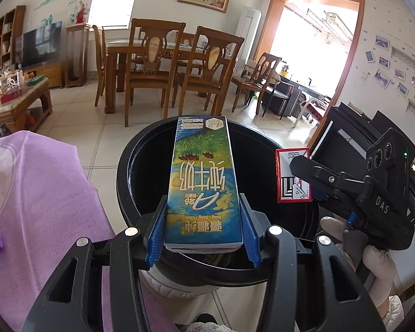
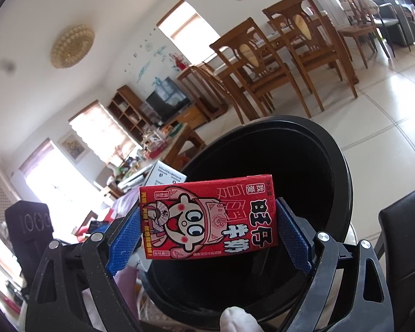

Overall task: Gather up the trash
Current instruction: 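Carry the blue carton and red milk box over the black bin with both grippers, then open both grippers to drop the carton and milk box into the bin, then grasp the white snack bag with the left gripper while the right grasps the purple spray bottle, then carry the white bag and purple bottle over the black bin with both grippers, then open both grippers to drop the bag and bottle into the bin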

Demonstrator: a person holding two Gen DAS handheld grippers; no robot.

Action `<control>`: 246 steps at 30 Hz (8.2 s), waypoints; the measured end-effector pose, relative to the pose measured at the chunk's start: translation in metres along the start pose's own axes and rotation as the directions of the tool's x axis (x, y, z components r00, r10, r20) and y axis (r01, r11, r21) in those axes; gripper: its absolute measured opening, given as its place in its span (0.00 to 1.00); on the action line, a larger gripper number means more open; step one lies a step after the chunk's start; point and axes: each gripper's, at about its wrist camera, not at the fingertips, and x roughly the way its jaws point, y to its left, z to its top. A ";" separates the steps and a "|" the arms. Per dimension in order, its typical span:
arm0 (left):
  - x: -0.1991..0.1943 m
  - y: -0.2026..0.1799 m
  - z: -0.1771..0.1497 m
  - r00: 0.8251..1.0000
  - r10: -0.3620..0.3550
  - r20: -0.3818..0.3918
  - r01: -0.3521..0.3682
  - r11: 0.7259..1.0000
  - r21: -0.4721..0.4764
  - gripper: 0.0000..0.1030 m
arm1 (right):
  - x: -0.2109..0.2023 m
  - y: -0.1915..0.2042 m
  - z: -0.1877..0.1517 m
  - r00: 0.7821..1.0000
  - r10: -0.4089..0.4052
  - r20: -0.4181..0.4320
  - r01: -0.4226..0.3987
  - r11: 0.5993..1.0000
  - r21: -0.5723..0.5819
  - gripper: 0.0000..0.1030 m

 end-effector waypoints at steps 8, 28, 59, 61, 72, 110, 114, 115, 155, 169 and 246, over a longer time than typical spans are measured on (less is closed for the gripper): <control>0.007 0.001 0.004 1.000 -0.007 0.005 0.007 1.000 -0.001 0.46 | 0.001 0.005 0.000 1.000 -0.008 0.005 0.008 1.000 -0.003 0.86; 0.008 -0.008 -0.004 1.000 0.000 -0.001 0.000 1.000 0.025 0.46 | 0.002 0.007 0.003 1.000 -0.015 0.006 0.015 1.000 -0.006 0.86; -0.136 0.060 -0.044 0.969 0.180 0.167 -0.175 0.984 -0.043 0.87 | 0.013 0.077 0.005 0.997 -0.016 -0.080 0.002 0.986 -0.165 0.93; -0.159 0.084 -0.056 0.959 0.229 0.169 -0.217 0.972 -0.086 0.87 | 0.021 0.097 -0.001 0.995 0.000 -0.099 -0.021 0.978 -0.210 0.93; -0.261 0.229 -0.121 0.868 0.494 0.046 -0.453 0.827 -0.332 0.87 | 0.080 0.202 -0.051 0.963 0.083 -0.257 -0.185 0.897 -0.402 0.93; -0.215 0.255 -0.121 0.894 0.413 -0.173 -0.426 0.904 -0.044 0.54 | 0.221 0.331 -0.150 0.784 -0.222 -0.580 -0.523 0.266 -0.810 0.36; -0.230 0.247 -0.122 0.913 0.395 -0.099 -0.402 0.913 -0.068 0.54 | 0.204 0.333 -0.155 0.788 -0.228 -0.572 -0.511 0.275 -0.814 0.27; -0.234 0.245 -0.121 0.910 0.407 -0.083 -0.413 0.908 -0.075 0.54 | 0.200 0.333 -0.156 0.791 -0.229 -0.568 -0.502 0.288 -0.815 0.26; -0.221 0.145 -0.074 0.940 0.331 0.089 -0.326 0.943 -0.066 0.55 | 0.097 0.266 -0.082 0.886 0.217 -0.410 -0.409 0.782 -0.470 0.25; -0.152 0.033 -0.038 0.970 0.208 0.122 -0.223 0.966 0.128 0.55 | 0.002 0.142 -0.020 0.968 0.188 -0.166 -0.235 0.911 -0.339 0.25; 0.027 -0.027 -0.006 0.988 0.134 -0.082 -0.118 0.977 0.178 0.65 | 0.003 0.008 0.006 0.999 -0.037 -0.025 0.035 0.996 -0.086 0.58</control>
